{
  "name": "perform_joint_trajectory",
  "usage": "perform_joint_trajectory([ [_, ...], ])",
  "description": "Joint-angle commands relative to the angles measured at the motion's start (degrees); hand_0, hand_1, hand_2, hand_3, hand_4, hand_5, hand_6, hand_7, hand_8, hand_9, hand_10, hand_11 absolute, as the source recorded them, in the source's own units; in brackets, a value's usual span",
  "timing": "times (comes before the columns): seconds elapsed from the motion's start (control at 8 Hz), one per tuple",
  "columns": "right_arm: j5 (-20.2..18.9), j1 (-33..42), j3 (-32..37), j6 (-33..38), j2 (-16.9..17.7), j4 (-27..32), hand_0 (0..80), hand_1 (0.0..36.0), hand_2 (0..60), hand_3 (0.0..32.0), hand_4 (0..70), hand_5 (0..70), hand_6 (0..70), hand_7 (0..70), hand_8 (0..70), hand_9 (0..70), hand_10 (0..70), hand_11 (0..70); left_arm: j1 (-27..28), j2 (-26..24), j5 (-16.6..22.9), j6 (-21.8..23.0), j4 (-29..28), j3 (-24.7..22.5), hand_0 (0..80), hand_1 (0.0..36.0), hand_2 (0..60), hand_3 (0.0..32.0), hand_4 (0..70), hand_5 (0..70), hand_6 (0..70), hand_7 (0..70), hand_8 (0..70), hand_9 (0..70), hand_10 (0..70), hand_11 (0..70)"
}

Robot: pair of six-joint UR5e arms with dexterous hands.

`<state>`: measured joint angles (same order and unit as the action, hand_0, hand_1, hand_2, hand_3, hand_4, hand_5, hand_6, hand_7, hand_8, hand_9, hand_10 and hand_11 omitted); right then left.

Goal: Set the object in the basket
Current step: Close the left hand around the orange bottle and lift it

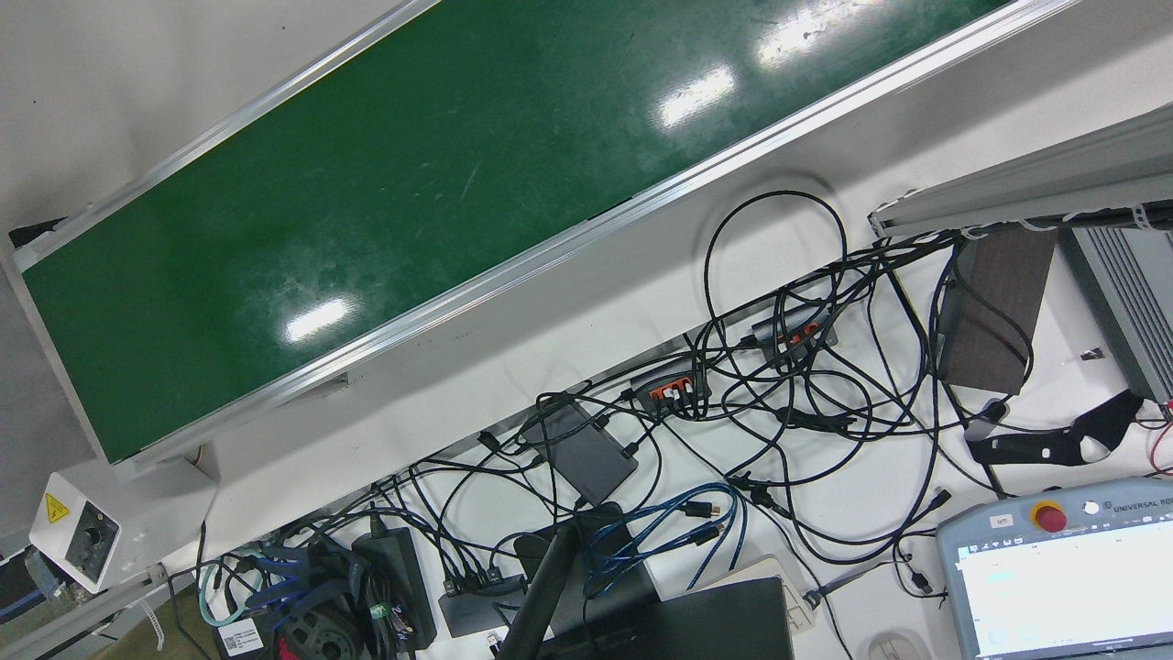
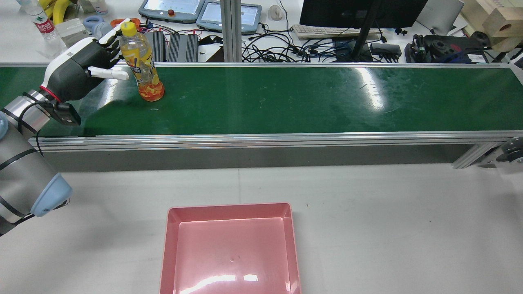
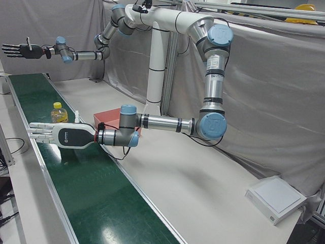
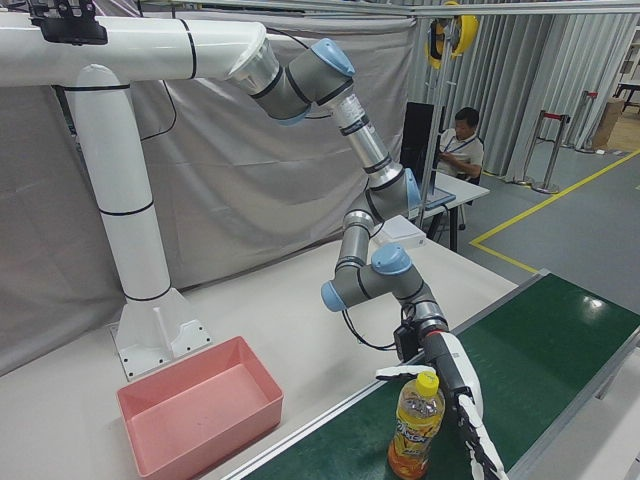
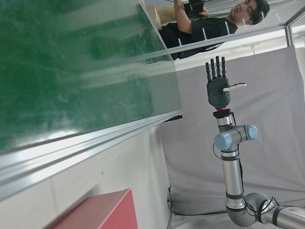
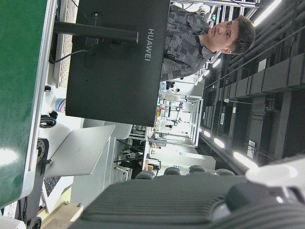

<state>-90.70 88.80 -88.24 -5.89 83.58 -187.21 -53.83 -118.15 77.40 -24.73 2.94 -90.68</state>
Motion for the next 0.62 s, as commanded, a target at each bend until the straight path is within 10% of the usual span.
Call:
perform_joint_trajectory([
  [0.0,0.0,0.1,0.0,0.0,0.0,0.0,0.0,0.0,0.0,0.0,0.0,0.0,0.0,0.0,0.0,0.0,0.0,0.0,0.0,-0.2,-0.1,0.3,-1.4,0.3,43.4,10.9,8.0,0.0,0.0,5.0,0.0,0.0,0.0,0.8,6.0,10.0],
  [0.12,0.0,0.1,0.0,0.0,0.0,0.0,0.0,0.0,0.0,0.0,0.0,0.0,0.0,0.0,0.0,0.0,0.0,0.0,0.0,-0.2,-0.4,1.4,-2.1,0.2,43.7,11.8,12.0,0.0,0.0,7.6,0.0,0.0,1.3,4.3,8.1,13.2],
  [0.25,0.0,0.1,0.0,0.0,0.0,0.0,0.0,0.0,0.0,0.0,0.0,0.0,0.0,0.0,0.0,0.0,0.0,0.0,-0.2,-0.2,-0.6,2.7,-1.7,-0.3,45.9,16.9,30.6,0.0,6.6,13.0,0.0,5.0,7.9,13.3,21.5,32.7],
  [0.38,0.0,0.0,0.0,0.0,0.0,0.0,0.0,0.0,0.0,0.0,0.0,0.0,0.0,0.0,0.0,0.0,0.0,0.0,-0.2,-0.2,-0.7,2.8,1.2,-1.1,48.7,22.5,60.0,0.0,31.6,30.2,19.1,27.2,28.7,41.5,54.2,70.0],
  [0.5,0.0,0.1,0.0,0.0,0.0,0.0,0.0,0.0,0.0,0.0,0.0,0.0,0.0,0.0,0.0,0.0,0.0,0.0,-0.3,-0.2,-0.7,3.4,1.5,-1.3,46.8,24.4,60.0,0.0,34.1,53.4,46.0,53.1,52.1,70.0,70.0,70.0],
])
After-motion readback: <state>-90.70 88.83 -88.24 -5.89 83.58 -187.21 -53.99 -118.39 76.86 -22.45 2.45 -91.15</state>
